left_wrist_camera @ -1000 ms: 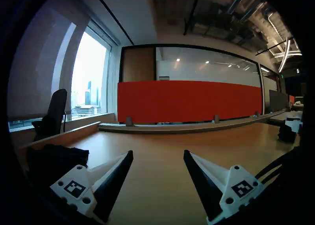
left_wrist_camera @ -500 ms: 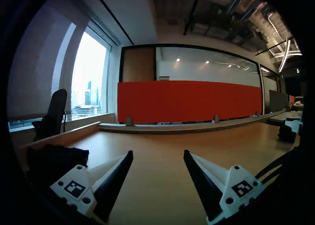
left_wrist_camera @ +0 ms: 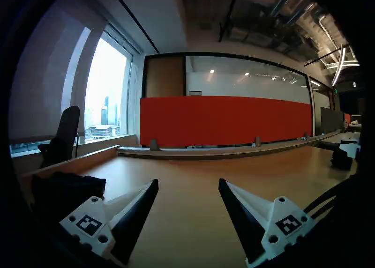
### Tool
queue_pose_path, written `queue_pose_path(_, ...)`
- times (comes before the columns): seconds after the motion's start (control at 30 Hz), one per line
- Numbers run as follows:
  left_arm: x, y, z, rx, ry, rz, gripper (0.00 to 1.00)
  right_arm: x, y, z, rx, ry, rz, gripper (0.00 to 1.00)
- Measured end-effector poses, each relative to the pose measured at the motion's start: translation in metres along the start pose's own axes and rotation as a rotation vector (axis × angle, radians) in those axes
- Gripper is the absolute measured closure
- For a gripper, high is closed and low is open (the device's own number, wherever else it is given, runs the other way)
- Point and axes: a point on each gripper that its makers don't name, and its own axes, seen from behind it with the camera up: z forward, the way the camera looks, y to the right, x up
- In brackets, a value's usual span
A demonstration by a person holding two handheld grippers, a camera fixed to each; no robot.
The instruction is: Fold towel
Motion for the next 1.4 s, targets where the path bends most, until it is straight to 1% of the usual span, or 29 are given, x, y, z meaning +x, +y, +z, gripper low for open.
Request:
queue_pose_path(0.43, 0.0006, 0.0004, -0.0002, 0.0, 0.0, 0.0, 0.05, 0.0, -0.0006, -0.0003, 0.001, -0.001, 0.001, 0.09)
queue_pose_path(0.47, 0.0006, 0.0004, -0.0002, 0.0, 0.0, 0.0, 0.05, -0.0003, -0.0006, -0.0003, 0.001, -0.001, 0.001, 0.08)
queue_pose_path(0.53, 0.0004, 0.0002, -0.0002, 0.0, 0.0, 0.0, 0.05, -0.0006, -0.0005, -0.0002, 0.001, -0.001, 0.001, 0.01)
queue_pose_path(0.6, 0.0003, 0.0001, -0.0003, 0.0, 0.0, 0.0, 0.05, -0.0007, -0.0003, -0.0002, 0.0, -0.001, 0.002, 0.0)
queue_pose_path(1.4, 0.0034, 0.0001, -0.0018, 0.0, -0.001, 0.0, 0.05, -0.0011, -0.0007, 0.0, 0.0, -0.001, 0.001, 0.0)
